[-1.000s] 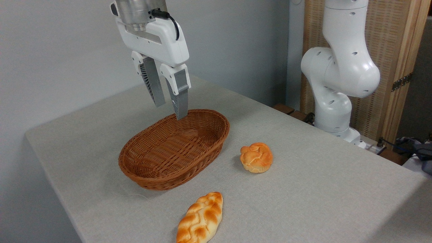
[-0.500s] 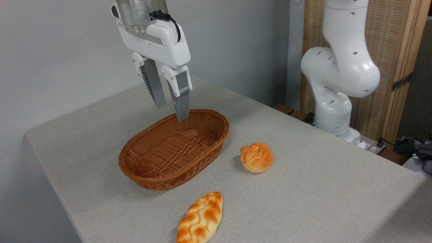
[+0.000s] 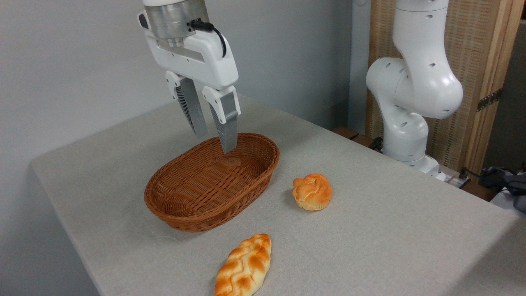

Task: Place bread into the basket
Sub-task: 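Move the open gripper past the basket toward the braided bread loaf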

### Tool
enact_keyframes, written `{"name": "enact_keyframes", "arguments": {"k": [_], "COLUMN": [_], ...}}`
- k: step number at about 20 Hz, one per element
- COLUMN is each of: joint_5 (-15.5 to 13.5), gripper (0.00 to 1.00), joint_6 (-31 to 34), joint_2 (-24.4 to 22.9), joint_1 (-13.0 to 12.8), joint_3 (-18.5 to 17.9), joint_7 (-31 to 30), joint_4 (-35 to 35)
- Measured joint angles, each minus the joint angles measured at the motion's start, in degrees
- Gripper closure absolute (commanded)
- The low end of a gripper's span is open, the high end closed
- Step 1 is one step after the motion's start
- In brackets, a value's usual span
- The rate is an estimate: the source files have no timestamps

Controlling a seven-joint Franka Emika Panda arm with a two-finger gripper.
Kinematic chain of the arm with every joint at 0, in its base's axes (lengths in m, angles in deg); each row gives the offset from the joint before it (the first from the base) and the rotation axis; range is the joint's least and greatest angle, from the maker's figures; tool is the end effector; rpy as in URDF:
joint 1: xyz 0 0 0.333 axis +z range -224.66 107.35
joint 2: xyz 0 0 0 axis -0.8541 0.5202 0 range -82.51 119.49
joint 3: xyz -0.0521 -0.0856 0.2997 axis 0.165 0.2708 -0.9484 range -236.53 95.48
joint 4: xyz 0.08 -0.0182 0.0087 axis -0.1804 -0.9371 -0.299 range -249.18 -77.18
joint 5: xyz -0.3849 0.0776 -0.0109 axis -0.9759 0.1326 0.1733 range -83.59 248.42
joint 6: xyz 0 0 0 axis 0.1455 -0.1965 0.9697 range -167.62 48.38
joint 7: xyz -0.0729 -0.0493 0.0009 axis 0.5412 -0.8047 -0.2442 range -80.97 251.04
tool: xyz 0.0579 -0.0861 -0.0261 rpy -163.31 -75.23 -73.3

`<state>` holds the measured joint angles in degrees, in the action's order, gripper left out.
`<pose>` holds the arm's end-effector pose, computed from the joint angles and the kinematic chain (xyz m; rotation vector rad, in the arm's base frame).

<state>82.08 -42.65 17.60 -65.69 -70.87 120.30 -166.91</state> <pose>0.5441 -0.0645 0.6024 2.9161 -1.1178 -0.0722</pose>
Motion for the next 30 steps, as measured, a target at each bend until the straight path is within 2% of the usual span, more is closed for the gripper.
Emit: {"name": "enact_keyframes", "arguments": {"k": [7,12,16,24,30], "joint_5": [0.0,0.0,0.0,0.0,0.0], "gripper": [0.00,0.00,0.00,0.00,0.00], "joint_6": [-0.3,-6.4,-13.7,-22.0,-23.6], "joint_2": [-0.7,-4.0,-5.5,-5.8,-5.7], "joint_1": [0.1,0.1,0.1,0.3,0.3], "joint_3": [-1.3,-2.9,-4.0,-10.0,-11.6], "joint_7": [-0.3,-4.9,-9.2,-9.9,-9.9], "joint_4": [-1.2,-7.0,-11.0,-15.4,-16.5]}}
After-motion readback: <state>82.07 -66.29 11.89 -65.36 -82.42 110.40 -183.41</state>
